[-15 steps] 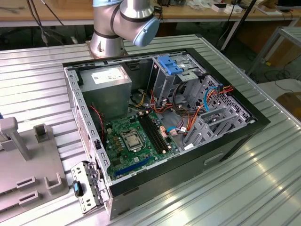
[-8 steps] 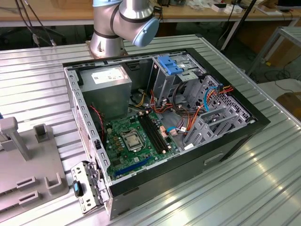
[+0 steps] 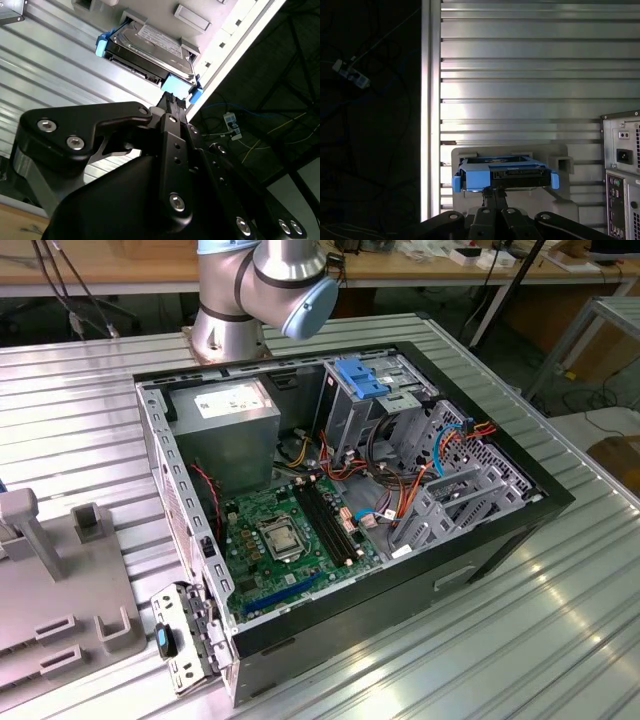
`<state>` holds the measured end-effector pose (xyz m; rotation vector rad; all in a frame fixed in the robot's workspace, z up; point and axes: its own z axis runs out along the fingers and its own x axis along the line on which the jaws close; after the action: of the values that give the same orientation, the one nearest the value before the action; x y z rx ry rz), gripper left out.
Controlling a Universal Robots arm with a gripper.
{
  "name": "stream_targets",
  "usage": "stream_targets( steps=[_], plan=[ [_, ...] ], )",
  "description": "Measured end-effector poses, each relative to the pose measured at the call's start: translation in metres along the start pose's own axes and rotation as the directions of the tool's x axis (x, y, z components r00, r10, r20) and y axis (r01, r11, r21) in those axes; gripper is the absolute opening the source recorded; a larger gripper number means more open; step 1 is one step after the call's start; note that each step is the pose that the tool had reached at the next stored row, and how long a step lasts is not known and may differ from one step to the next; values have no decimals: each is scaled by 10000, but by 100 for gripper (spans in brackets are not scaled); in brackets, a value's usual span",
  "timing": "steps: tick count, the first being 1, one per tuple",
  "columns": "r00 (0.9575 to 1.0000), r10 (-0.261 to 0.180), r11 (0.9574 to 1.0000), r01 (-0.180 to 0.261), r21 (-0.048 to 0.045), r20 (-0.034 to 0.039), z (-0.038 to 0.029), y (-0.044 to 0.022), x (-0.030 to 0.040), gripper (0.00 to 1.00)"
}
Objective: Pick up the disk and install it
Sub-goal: 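Pick up the disk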
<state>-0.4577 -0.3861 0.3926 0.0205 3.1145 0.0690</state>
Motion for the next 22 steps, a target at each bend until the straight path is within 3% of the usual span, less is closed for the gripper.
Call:
stream_targets(
  steps=[4, 7, 9, 11, 13, 14, 20, 22],
  plan=[
    [9998, -180, 9998, 180, -5, -8, 0, 0, 1, 11],
    [9931, -1168, 9932, 1167, -34, -49, 1, 0, 0, 11],
    [9835, -1809, 9835, 1809, -54, -76, 0, 0, 0, 11],
    [9693, -2457, 9693, 2456, -77, -101, 0, 0, 0, 11],
    [9611, -2758, 9612, 2757, -88, -112, 0, 0, 0, 11],
    [9532, -3020, 9533, 3019, -98, -122, 0, 0, 0, 11],
    [9225, -3857, 9226, 3855, -127, -154, 0, 0, 0, 11],
    [9040, -4272, 9041, 4270, -145, -168, 0, 0, 0, 11]
  ],
)
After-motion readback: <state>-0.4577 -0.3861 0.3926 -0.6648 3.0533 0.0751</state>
